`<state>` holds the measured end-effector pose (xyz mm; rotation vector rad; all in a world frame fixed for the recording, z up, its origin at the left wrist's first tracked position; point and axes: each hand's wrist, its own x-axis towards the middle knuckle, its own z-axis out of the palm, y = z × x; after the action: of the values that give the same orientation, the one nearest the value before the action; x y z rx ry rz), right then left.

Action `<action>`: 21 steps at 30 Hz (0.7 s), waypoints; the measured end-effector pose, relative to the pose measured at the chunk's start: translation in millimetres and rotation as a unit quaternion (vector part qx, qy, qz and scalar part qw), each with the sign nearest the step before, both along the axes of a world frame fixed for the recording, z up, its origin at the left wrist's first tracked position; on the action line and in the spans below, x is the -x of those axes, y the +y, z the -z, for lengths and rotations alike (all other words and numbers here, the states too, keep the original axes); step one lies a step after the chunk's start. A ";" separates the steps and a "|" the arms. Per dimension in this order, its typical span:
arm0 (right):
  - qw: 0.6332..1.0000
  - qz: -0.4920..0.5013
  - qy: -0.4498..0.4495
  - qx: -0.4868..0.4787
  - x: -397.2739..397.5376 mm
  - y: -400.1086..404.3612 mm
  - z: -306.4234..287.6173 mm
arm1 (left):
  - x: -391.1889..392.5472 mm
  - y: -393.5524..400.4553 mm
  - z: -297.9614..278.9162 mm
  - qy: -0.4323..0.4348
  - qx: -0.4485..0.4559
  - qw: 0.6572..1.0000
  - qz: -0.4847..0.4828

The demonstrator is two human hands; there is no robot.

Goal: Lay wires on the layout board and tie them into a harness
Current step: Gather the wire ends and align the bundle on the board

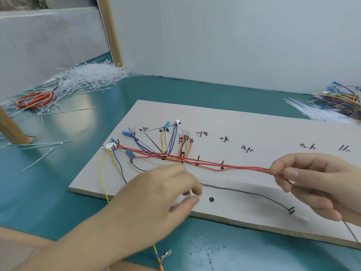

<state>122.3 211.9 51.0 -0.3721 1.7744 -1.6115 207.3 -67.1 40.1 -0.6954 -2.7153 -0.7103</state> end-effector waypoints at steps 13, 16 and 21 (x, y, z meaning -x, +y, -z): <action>0.997 -0.014 0.054 -0.062 0.3 10.5 11.2 | 62.4 0.4 13.6 -0.098 0.065 0.991 0.058; 0.994 -0.022 0.061 -0.091 -0.9 10.1 14.9 | 68.8 4.9 19.3 -0.124 0.088 0.987 0.058; 0.990 -0.026 0.087 -0.104 -0.4 8.3 16.1 | 78.9 17.6 20.7 -0.083 0.140 0.986 0.041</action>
<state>122.7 220.3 34.9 -0.4662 2.0256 -1.3771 128.4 -49.6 19.4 -0.8494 -2.9897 -0.4237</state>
